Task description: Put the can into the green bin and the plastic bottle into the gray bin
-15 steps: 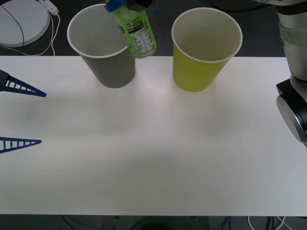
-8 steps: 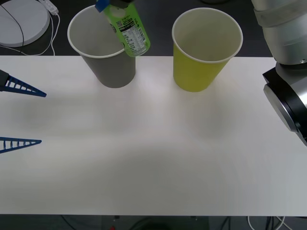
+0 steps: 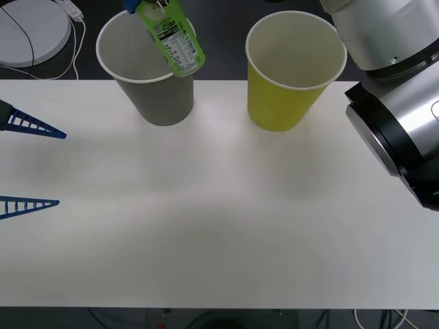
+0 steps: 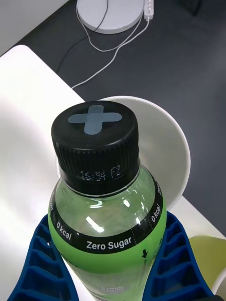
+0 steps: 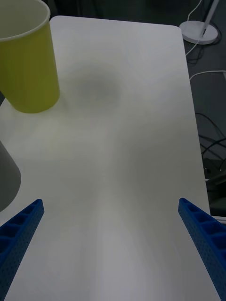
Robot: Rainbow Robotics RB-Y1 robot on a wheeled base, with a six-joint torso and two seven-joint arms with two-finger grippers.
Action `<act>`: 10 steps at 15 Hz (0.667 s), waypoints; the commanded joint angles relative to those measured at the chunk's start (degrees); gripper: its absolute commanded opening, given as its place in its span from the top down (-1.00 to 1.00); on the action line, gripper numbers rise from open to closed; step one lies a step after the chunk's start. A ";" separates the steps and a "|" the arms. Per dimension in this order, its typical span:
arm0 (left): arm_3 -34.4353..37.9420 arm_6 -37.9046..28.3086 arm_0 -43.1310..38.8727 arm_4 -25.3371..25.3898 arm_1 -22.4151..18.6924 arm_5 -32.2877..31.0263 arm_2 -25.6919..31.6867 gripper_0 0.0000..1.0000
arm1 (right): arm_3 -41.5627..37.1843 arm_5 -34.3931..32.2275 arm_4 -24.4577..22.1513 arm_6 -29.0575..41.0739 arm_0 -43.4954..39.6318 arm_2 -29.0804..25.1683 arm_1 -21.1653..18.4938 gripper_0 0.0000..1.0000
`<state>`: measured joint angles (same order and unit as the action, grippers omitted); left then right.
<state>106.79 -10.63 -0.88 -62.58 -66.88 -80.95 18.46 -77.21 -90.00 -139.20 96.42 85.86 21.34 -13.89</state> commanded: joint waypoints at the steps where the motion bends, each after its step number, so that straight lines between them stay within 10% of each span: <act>1: 0.00 0.00 0.00 0.00 0.00 0.00 0.00 -1.00 | 4.09 0.00 -1.43 -0.01 1.86 0.10 1.76 1.00; 10: 0.00 0.00 0.00 0.00 0.00 0.00 0.00 -1.00 | 20.17 0.00 -2.84 -0.01 9.07 -0.34 5.63 1.00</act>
<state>106.79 -10.63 -0.88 -62.58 -66.88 -80.95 18.46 -58.26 -90.00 -141.99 96.47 94.38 21.33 -8.45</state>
